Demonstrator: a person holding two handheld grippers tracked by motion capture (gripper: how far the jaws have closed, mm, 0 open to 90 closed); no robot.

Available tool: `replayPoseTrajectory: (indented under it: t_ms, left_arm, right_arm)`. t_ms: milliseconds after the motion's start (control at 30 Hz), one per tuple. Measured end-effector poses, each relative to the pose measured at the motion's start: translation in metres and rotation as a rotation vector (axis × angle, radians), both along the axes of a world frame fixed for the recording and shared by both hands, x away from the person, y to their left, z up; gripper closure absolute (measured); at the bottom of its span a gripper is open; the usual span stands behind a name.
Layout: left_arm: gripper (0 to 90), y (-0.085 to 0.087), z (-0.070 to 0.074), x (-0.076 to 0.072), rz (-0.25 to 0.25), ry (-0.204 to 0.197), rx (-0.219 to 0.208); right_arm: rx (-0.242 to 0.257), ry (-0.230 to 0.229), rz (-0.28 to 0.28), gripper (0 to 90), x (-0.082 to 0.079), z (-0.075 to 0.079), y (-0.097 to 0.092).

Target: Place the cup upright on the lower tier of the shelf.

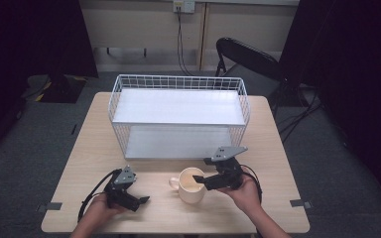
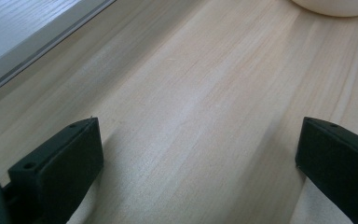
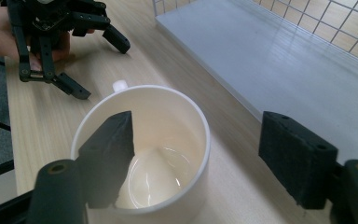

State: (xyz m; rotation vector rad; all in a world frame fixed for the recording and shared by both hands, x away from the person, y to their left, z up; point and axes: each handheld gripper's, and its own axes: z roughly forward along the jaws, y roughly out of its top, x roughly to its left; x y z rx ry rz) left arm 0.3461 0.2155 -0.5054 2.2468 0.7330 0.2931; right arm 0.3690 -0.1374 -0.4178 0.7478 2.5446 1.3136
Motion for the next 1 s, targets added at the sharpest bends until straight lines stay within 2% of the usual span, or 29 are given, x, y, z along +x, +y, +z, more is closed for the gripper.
replayPoseTrajectory:
  t_ms: [267,567,733,1000]
  left_arm:
    - [0.2,0.000,0.000,0.000,0.002,0.002,-0.003]
    - [0.2,0.000,0.000,0.000,0.001,-0.002,0.000]
    - [0.2,0.000,0.000,0.000,0.000,-0.001,0.001]
    - [0.2,0.000,0.000,0.000,0.000,0.000,-0.001]
  right_arm:
    - [0.026,0.015,-0.019,41.6,0.002,-0.009,0.001]
    - [0.033,0.037,-0.021,54.1,0.002,-0.016,0.004]
    - [0.034,0.052,-0.018,57.2,0.003,-0.018,0.005]
    - [0.024,0.047,-0.025,63.8,0.004,-0.021,0.006]
